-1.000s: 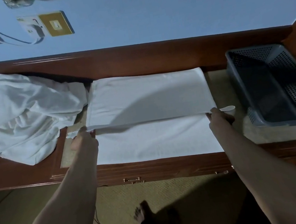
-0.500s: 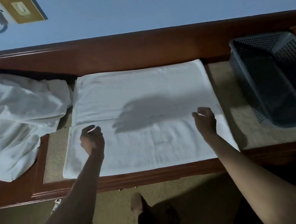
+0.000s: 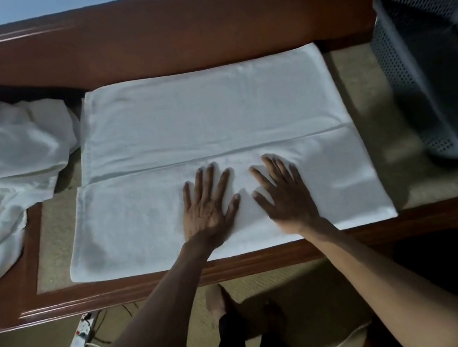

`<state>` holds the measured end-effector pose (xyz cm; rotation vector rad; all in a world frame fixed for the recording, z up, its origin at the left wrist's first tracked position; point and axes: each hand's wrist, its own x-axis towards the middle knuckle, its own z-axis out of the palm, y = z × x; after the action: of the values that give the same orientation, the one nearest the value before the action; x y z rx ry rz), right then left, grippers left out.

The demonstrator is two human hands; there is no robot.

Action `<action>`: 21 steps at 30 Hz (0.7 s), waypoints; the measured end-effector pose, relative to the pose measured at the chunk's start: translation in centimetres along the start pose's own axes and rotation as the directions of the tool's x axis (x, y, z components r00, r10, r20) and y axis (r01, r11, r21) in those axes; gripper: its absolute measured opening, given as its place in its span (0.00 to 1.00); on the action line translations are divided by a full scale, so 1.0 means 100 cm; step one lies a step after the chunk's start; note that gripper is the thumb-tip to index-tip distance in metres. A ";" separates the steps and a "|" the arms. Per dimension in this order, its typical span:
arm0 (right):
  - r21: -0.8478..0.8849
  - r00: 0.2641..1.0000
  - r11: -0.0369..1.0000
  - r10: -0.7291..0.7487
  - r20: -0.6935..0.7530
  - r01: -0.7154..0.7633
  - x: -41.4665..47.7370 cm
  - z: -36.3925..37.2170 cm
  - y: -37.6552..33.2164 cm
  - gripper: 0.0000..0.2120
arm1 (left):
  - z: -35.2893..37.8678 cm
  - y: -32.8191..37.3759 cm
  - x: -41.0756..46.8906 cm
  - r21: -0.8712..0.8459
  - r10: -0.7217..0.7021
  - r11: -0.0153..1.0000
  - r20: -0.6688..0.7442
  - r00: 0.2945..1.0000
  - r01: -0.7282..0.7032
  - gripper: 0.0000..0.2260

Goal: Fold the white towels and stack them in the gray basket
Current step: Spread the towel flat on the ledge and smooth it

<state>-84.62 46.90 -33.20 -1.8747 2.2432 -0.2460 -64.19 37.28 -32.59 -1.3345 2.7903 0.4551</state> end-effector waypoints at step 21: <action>0.035 0.999 0.998 0.047 0.017 -0.047 -0.023 -0.004 -0.035 0.30 | -0.003 0.007 -0.002 0.015 -0.028 0.999 -0.029 0.999 0.028 0.29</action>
<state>-80.99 48.53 -31.73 -1.7972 2.2537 -0.2602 -64.56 37.71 -32.14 -1.3865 2.7883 0.4160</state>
